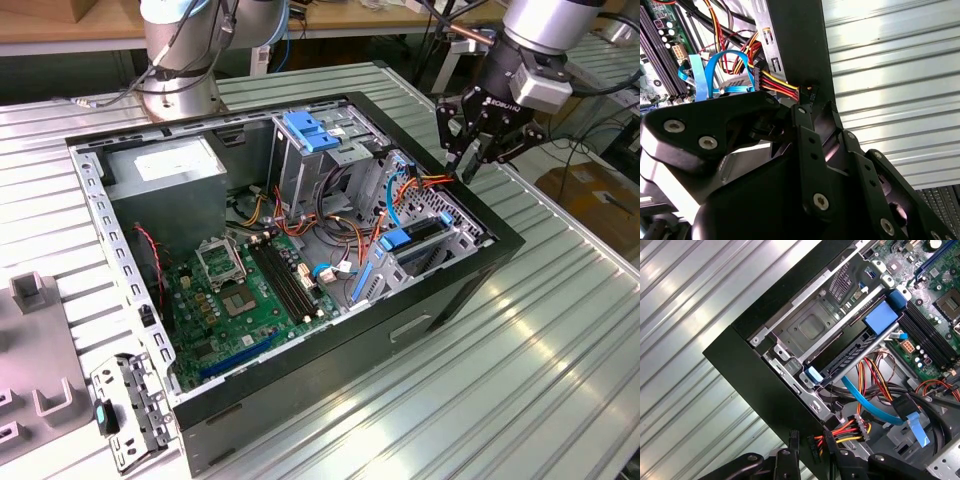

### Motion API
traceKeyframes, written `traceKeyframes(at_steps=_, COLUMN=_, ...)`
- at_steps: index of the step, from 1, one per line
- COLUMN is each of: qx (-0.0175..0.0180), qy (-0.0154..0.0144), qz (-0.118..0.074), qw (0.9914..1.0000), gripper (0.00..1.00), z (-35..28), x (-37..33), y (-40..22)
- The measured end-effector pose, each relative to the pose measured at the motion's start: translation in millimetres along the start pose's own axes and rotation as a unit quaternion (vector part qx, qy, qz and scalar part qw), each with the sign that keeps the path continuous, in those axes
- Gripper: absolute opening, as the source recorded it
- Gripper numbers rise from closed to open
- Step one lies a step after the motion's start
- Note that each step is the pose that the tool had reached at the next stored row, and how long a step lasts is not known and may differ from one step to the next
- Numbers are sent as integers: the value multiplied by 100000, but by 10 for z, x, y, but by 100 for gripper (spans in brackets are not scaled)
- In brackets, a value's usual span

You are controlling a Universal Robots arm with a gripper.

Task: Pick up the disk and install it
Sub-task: 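Insert the first disk wire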

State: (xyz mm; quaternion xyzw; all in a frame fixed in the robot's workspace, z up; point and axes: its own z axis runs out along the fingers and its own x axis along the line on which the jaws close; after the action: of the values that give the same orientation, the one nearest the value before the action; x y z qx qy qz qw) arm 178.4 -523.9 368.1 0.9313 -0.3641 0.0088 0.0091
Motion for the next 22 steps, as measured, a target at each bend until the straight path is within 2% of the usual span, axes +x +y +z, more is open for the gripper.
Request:
traceKeyframes(at_steps=9, qx=0, qy=0, qz=-6, qw=100000, gripper=31, z=0, x=0, y=0)
traceKeyframes(at_steps=11, qx=9, qy=-9, qz=-12, qw=100000, gripper=18, z=-2, x=0, y=0)
traceKeyframes(at_steps=13, qx=9, qy=-2, qz=-11, qw=100000, gripper=16, z=-94, x=2, y=1)
traceKeyframes(at_steps=14, qx=10, qy=-5, qz=-12, qw=100000, gripper=16, z=-105, x=2, y=1)
traceKeyframes(at_steps=21, qx=11, qy=-8, qz=-12, qw=100000, gripper=16, z=-108, x=0, y=3)
traceKeyframes(at_steps=22, qx=1, qy=-5, qz=-8, qw=100000, gripper=16, z=-109, x=-26, y=27)
